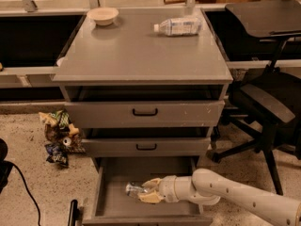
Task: Place redbull can into bottom drawer
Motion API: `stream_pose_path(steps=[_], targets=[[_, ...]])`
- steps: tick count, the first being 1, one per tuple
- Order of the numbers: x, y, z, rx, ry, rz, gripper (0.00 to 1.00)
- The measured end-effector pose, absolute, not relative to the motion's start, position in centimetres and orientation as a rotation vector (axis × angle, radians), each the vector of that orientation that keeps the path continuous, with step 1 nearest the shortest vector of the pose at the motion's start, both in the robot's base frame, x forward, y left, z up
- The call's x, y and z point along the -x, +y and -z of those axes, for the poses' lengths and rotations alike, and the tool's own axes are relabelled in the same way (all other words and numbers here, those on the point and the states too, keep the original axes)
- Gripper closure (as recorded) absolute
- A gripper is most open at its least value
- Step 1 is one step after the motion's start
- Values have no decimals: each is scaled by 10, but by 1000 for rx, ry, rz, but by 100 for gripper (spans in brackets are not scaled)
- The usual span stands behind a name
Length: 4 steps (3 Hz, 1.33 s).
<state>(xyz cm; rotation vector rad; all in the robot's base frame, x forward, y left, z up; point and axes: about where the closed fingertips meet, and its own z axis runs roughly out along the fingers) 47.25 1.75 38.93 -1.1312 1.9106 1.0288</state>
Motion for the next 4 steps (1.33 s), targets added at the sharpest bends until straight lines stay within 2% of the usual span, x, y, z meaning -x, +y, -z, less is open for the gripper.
stream_pose_path(steps=[2, 4], targets=[[-477, 15, -368, 1116, 1968, -983, 100], [-515, -3, -282, 1040, 2049, -915, 100]])
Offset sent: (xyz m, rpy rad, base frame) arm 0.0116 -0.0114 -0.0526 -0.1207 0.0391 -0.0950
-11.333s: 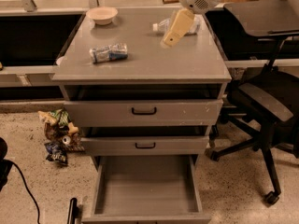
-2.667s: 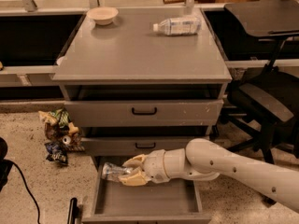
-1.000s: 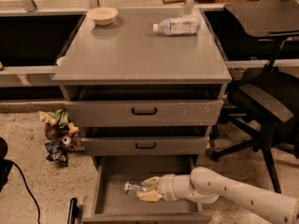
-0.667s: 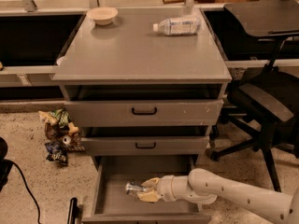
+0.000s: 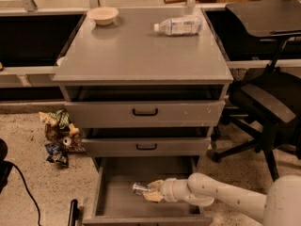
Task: Place redbull can into bottom drawer
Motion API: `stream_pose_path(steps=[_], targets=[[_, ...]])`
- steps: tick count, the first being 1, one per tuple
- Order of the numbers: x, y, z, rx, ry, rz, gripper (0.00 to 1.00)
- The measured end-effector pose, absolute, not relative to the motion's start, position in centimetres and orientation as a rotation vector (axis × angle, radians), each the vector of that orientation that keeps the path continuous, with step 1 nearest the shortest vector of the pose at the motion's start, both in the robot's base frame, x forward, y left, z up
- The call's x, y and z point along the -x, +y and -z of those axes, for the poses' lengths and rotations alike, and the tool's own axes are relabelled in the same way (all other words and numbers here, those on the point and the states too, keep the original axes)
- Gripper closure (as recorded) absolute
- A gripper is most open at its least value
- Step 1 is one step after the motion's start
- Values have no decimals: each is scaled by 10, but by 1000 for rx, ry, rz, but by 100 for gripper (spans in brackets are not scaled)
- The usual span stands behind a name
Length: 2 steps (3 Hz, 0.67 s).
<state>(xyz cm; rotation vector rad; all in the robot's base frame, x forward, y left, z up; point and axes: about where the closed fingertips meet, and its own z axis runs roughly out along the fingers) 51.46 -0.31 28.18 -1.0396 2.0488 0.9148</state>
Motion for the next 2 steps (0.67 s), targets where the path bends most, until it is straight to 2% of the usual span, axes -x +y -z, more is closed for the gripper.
stream_pose_path(steps=[2], targets=[[-564, -19, -224, 975, 2083, -943, 58]])
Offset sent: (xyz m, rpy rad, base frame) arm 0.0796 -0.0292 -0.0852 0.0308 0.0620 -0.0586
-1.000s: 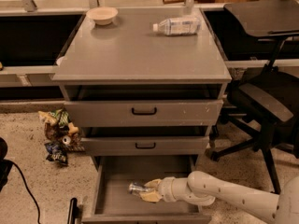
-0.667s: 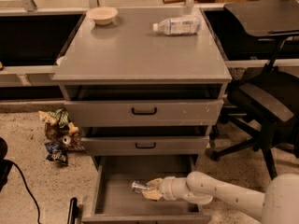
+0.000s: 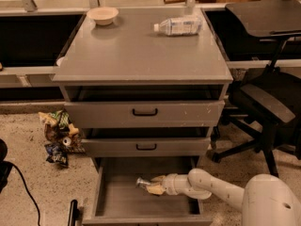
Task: Place redbull can into bottom drawer
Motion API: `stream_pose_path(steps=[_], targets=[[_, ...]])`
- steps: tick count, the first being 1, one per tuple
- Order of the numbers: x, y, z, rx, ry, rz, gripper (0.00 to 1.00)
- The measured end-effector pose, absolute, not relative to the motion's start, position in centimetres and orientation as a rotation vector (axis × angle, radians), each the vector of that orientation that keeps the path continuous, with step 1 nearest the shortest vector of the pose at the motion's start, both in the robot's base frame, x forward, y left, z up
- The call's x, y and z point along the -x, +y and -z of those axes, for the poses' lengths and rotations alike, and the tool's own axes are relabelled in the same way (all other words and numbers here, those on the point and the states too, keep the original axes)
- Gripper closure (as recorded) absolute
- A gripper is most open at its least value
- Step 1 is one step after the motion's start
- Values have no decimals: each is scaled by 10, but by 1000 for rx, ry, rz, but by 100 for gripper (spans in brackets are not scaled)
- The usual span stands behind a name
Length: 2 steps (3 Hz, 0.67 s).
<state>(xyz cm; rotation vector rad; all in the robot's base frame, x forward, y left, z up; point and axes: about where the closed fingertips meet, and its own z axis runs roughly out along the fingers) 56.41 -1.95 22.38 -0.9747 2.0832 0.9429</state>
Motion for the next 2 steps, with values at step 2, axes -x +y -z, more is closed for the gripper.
stream_pose_path(steps=[2], targets=[[-578, -19, -201, 946, 2097, -986, 11]])
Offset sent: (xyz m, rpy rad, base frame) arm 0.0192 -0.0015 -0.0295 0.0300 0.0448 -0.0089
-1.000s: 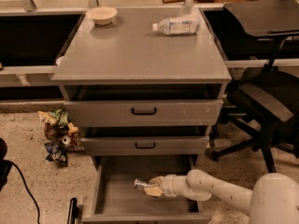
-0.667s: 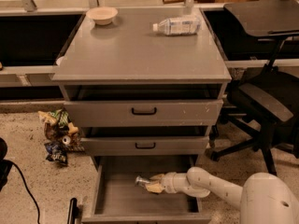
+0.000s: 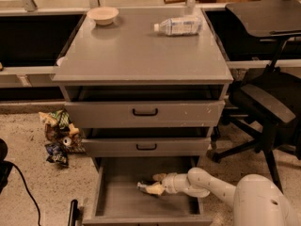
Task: Place redbull can into bottom drawer
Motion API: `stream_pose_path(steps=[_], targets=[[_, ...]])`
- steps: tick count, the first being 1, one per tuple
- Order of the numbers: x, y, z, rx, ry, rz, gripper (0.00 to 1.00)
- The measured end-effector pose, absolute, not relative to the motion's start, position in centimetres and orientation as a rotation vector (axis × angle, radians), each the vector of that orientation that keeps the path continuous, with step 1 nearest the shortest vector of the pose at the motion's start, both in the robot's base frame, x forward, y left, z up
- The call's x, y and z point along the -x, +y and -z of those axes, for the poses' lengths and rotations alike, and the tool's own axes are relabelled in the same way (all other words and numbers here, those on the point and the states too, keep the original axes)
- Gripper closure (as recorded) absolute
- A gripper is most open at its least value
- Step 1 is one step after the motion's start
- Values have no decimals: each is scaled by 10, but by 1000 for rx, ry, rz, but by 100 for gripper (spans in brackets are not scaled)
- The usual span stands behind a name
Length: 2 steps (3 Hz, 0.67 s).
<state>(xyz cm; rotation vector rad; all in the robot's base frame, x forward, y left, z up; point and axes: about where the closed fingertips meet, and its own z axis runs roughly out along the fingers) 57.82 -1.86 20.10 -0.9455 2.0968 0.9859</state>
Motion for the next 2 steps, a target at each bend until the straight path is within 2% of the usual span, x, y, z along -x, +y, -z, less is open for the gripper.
stream_pose_path(steps=[1, 2], targets=[[-575, -15, -212, 954, 2066, -1007, 0], [-559, -8, -252, 985, 1977, -1065, 0]])
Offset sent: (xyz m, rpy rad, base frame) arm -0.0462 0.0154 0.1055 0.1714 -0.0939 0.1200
